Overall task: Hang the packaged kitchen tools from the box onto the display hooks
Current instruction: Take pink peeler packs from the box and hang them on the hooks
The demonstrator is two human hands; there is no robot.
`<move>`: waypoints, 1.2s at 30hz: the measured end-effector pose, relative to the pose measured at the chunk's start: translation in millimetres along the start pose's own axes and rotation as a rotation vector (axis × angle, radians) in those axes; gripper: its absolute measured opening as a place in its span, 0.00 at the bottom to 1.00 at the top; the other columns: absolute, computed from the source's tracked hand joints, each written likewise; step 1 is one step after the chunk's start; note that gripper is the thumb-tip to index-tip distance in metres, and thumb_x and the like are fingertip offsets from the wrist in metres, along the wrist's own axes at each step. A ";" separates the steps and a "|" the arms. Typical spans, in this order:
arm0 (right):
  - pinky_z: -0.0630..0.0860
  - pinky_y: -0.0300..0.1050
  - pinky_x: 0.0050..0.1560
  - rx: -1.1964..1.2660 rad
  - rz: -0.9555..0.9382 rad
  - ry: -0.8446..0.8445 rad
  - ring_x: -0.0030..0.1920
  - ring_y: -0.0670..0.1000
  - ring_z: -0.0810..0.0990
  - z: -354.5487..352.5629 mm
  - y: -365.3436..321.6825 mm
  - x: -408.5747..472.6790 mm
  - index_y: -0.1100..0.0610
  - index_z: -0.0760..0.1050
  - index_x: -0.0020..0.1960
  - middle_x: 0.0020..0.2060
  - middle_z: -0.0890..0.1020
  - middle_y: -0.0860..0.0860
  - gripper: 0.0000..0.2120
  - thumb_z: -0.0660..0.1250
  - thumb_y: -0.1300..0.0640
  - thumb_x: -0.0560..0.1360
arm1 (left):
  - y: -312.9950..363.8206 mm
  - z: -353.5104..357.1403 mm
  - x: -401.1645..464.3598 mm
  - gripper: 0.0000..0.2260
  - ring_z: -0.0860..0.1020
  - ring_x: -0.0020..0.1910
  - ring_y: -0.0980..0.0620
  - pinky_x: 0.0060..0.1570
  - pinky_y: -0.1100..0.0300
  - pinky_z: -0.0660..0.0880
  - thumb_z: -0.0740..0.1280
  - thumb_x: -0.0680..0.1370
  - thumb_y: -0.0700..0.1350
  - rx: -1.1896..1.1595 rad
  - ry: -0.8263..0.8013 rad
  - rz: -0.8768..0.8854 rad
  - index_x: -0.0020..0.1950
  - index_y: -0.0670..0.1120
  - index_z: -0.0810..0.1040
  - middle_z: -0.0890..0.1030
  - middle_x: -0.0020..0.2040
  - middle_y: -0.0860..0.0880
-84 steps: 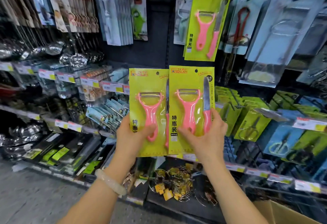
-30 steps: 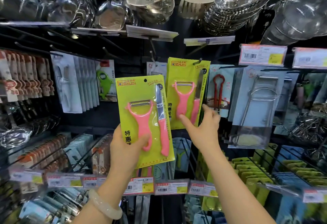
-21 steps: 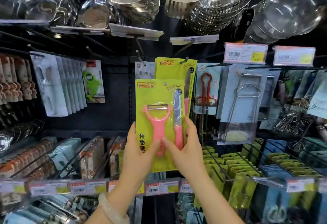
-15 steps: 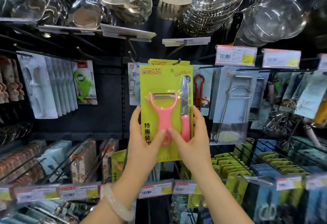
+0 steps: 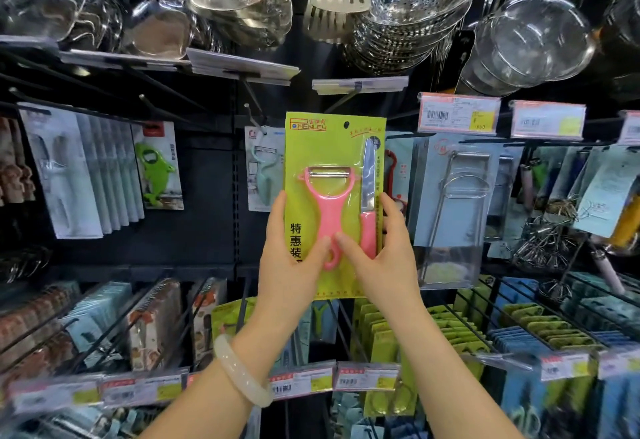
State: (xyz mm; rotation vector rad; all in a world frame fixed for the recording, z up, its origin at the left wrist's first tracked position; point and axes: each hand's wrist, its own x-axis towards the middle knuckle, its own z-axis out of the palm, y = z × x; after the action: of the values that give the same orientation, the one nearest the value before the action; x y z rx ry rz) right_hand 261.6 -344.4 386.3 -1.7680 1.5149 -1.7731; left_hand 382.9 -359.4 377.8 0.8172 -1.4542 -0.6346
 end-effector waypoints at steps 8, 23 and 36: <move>0.61 0.42 0.69 -0.014 0.019 -0.016 0.67 0.39 0.61 8.0 12.9 15.3 0.48 0.54 0.76 0.71 0.63 0.46 0.40 0.72 0.49 0.71 | -14.7 5.1 13.4 0.36 0.56 0.68 0.68 0.64 0.69 0.55 0.69 0.76 0.45 0.060 0.007 0.004 0.77 0.54 0.52 0.59 0.71 0.63; 0.62 0.40 0.57 -0.093 0.130 -0.103 0.66 0.52 0.67 35.6 39.6 61.7 0.47 0.44 0.77 0.69 0.60 0.55 0.42 0.69 0.52 0.74 | -56.8 15.5 68.3 0.46 0.65 0.59 0.48 0.52 0.59 0.66 0.70 0.74 0.50 0.434 -0.134 -0.179 0.77 0.56 0.37 0.67 0.56 0.43; 0.64 0.51 0.65 -0.361 0.106 -0.097 0.67 0.59 0.63 41.8 61.3 47.9 0.51 0.52 0.76 0.67 0.62 0.58 0.38 0.70 0.52 0.73 | -56.9 13.5 49.5 0.38 0.58 0.72 0.39 0.69 0.44 0.61 0.68 0.74 0.53 0.762 -0.161 -0.252 0.77 0.46 0.49 0.54 0.75 0.41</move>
State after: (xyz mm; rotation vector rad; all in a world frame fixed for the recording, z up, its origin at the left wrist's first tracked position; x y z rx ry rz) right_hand 254.2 -428.1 359.3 -1.8547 1.9423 -1.4105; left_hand 377.5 -434.1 361.2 1.5867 -1.7792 -0.3185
